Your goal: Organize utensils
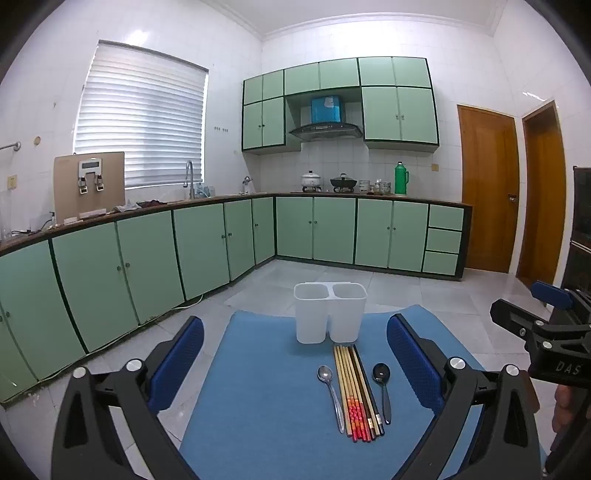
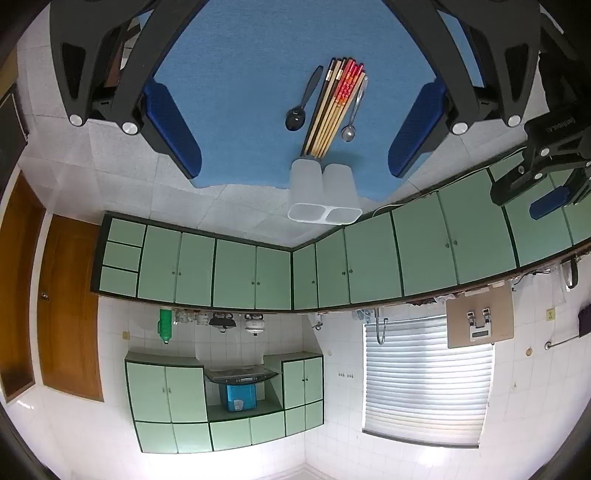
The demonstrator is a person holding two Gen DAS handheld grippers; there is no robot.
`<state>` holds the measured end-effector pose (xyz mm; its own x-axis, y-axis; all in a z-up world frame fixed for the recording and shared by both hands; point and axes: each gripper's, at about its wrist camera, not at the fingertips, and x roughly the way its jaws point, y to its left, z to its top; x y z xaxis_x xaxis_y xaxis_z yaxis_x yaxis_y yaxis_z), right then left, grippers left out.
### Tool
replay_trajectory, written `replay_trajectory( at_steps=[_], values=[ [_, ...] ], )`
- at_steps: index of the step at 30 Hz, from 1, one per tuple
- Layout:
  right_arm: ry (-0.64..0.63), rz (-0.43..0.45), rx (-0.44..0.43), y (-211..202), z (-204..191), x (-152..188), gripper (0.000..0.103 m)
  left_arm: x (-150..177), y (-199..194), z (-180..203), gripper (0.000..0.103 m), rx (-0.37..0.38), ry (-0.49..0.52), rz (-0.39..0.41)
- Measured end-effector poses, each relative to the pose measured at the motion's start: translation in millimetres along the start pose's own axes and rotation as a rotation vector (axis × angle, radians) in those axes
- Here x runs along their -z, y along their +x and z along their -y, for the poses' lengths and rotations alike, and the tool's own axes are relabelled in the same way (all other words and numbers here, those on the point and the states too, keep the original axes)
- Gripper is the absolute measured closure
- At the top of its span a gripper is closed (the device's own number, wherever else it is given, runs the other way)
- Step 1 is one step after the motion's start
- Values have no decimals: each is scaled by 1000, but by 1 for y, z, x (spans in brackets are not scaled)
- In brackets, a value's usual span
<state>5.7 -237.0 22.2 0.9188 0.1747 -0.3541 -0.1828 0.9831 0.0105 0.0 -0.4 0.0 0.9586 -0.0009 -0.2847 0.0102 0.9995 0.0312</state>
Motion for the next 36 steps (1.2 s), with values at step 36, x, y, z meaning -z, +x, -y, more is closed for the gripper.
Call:
replay_trajectory(
  at_steps=[36],
  values=[
    [0, -11, 0, 0, -1, 1, 5, 3, 8, -1, 6, -16, -16, -9]
  ],
)
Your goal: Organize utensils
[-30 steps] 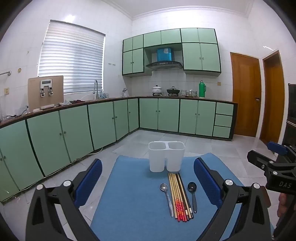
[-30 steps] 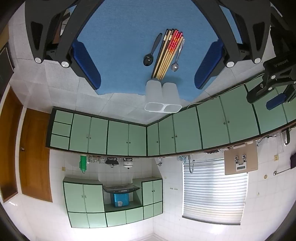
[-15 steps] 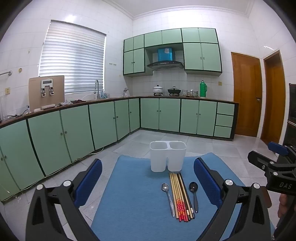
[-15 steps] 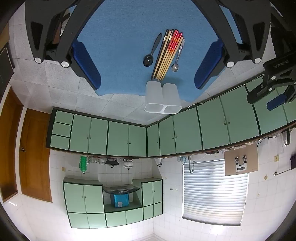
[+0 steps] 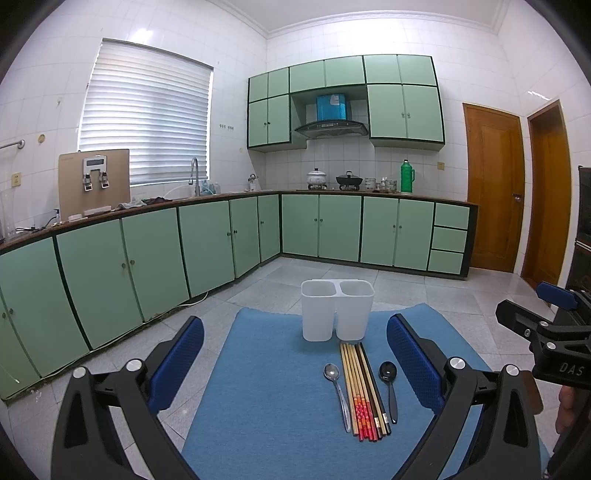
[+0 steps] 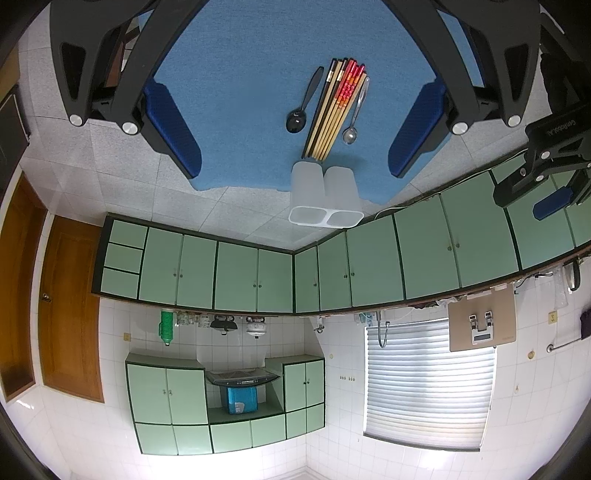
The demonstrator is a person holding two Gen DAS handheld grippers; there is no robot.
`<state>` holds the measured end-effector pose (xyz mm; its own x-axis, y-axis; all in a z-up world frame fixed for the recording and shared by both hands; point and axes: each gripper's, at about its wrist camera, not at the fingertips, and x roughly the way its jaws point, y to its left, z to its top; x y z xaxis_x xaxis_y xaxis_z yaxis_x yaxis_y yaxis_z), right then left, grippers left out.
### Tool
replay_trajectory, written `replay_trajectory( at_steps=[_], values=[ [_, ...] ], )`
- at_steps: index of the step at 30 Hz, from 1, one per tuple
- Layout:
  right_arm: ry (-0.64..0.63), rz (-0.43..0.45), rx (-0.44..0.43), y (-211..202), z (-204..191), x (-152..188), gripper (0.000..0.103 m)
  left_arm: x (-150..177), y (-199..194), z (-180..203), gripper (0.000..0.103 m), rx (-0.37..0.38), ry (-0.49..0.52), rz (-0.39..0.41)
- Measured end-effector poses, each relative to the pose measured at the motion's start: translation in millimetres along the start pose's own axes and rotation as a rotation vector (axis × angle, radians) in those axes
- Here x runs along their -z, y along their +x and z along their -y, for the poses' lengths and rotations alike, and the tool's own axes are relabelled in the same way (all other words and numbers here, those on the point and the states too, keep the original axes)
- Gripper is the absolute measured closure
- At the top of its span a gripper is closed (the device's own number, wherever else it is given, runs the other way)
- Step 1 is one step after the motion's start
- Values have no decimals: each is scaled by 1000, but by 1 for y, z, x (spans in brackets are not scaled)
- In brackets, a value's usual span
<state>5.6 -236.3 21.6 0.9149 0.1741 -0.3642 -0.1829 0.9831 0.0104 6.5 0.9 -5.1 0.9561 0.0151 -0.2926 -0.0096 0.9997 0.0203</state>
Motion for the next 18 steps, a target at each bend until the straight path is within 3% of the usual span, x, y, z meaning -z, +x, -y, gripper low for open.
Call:
replay_trajectory(
  at_steps=[18],
  values=[
    [-3, -3, 1, 6, 3, 3, 5, 2, 3, -4, 6, -2, -2, 0]
  ],
)
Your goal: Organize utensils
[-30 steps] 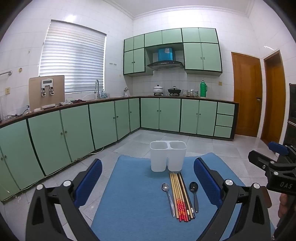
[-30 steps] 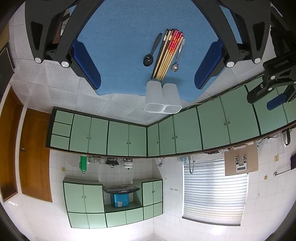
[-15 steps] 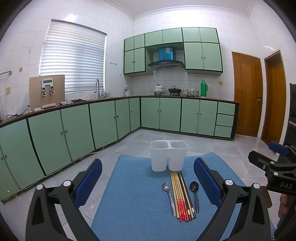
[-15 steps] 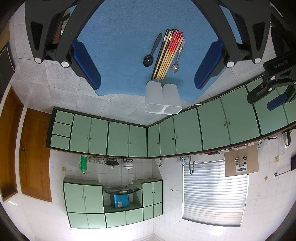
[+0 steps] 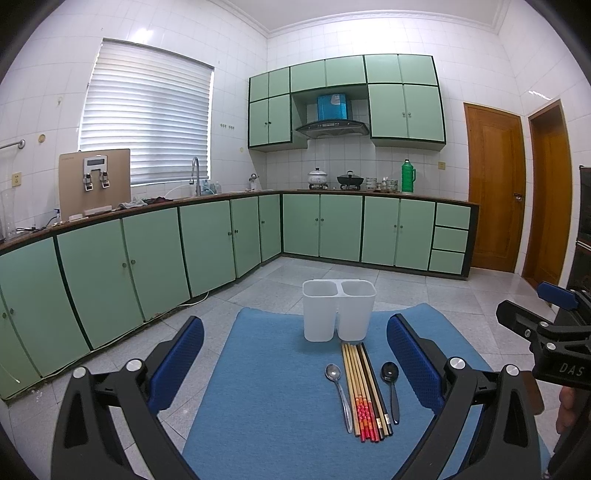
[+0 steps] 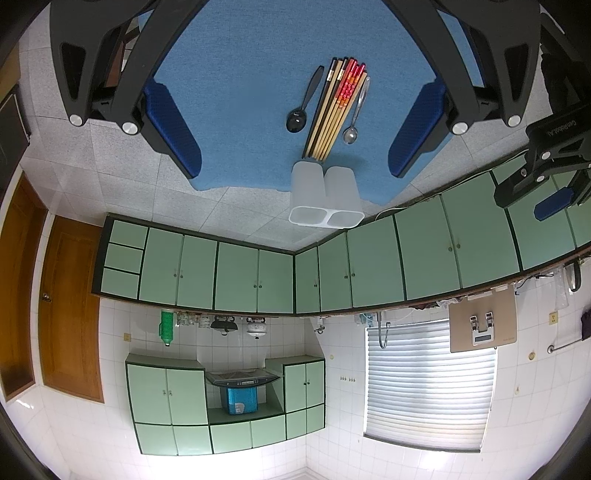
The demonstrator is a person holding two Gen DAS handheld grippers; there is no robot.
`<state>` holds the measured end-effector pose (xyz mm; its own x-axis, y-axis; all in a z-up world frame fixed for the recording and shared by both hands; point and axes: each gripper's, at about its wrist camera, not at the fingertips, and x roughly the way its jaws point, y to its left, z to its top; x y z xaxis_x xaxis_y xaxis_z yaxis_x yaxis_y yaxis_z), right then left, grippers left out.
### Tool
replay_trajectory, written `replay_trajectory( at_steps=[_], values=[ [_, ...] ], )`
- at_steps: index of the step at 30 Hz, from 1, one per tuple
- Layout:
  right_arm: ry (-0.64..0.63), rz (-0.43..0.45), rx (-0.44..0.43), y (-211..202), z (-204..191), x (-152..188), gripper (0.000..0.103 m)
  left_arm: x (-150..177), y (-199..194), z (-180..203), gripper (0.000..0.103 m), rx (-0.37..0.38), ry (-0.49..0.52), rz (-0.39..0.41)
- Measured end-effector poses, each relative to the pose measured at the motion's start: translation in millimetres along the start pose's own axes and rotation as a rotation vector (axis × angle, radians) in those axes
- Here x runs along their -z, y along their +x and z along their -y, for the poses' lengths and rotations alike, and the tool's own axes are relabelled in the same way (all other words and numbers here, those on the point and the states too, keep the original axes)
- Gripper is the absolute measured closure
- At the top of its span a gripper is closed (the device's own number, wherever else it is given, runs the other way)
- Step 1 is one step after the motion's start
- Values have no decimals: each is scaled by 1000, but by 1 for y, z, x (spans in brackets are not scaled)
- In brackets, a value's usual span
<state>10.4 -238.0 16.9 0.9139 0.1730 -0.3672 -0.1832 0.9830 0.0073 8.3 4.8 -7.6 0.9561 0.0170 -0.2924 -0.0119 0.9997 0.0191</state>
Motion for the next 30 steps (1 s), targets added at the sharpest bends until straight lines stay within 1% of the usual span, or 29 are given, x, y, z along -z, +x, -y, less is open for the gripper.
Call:
replay_trajectory(
  at_steps=[5, 6, 12, 17, 18, 24, 30],
  values=[
    [-2, -1, 1, 0, -1, 0, 5, -1, -1, 0, 6, -1, -2, -2],
    [-2, -1, 1, 6, 3, 0, 5, -1, -1, 0, 6, -1, -2, -3],
    [-2, -3, 2, 15, 4, 3, 5, 0, 2, -4, 6, -2, -3, -4],
    [-3, -5, 2, 14, 2, 2, 5, 2, 5, -9, 6, -3, -4, -5],
    [-3, -5, 5, 17, 4, 12, 5, 0, 2, -4, 6, -3, -1, -3],
    [-6, -9, 7, 22, 6, 16, 5, 1, 3, -4, 6, -4, -2, -3],
    [-11, -19, 16, 25, 2, 14, 5, 3, 8, -5, 6, -12, 5, -25]
  ],
)
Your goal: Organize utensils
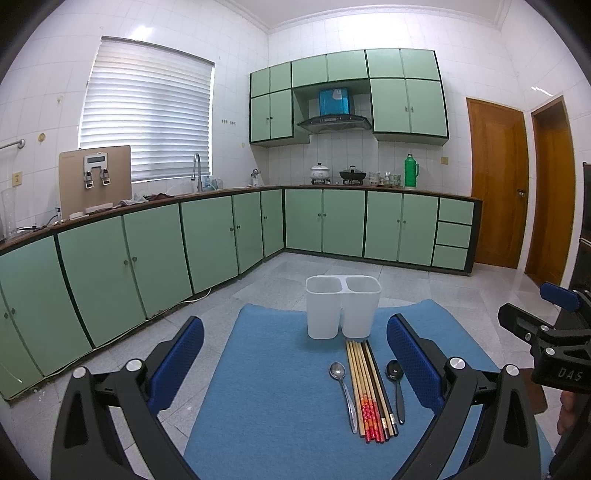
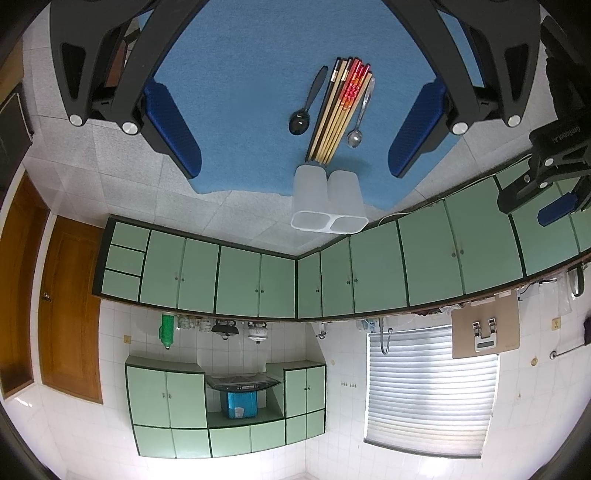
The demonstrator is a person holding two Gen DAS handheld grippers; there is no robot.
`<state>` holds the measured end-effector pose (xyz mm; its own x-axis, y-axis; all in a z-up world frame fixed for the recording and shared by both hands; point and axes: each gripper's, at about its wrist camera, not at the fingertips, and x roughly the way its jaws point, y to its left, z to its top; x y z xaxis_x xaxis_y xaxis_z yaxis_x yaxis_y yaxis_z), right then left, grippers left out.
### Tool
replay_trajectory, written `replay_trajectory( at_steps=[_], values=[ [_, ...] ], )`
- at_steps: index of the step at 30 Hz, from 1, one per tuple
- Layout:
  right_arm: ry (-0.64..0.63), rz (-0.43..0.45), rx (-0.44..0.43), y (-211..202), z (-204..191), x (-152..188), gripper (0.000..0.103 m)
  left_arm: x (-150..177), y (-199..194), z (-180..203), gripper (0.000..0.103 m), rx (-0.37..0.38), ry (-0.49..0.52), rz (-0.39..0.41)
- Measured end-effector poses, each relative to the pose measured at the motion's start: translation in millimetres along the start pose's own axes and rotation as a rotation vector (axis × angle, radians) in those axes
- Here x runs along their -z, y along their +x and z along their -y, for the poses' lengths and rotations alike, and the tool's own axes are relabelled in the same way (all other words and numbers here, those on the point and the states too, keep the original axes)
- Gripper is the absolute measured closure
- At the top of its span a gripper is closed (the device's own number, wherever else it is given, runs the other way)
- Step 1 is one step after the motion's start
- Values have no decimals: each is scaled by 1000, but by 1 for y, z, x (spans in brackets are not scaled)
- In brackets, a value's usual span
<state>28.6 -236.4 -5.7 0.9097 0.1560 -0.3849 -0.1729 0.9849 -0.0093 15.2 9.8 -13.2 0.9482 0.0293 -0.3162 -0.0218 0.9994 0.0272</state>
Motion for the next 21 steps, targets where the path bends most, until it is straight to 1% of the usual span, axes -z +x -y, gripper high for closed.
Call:
replay_trajectory(
  at_steps=[7, 13, 16, 21],
  values=[
    [-1, -26, 6, 10, 2, -3, 5, 1, 17, 4, 6, -7, 9, -44],
    [0, -65, 6, 31, 2, -6, 5, 1, 38, 9, 6, -13, 13, -92],
    [1, -89, 11, 44, 2, -7, 5, 1, 53, 8, 6, -17, 7, -130],
    [22, -149, 24, 73, 8, -5, 5, 4, 85, 9, 6, -42, 14, -220]
  ],
)
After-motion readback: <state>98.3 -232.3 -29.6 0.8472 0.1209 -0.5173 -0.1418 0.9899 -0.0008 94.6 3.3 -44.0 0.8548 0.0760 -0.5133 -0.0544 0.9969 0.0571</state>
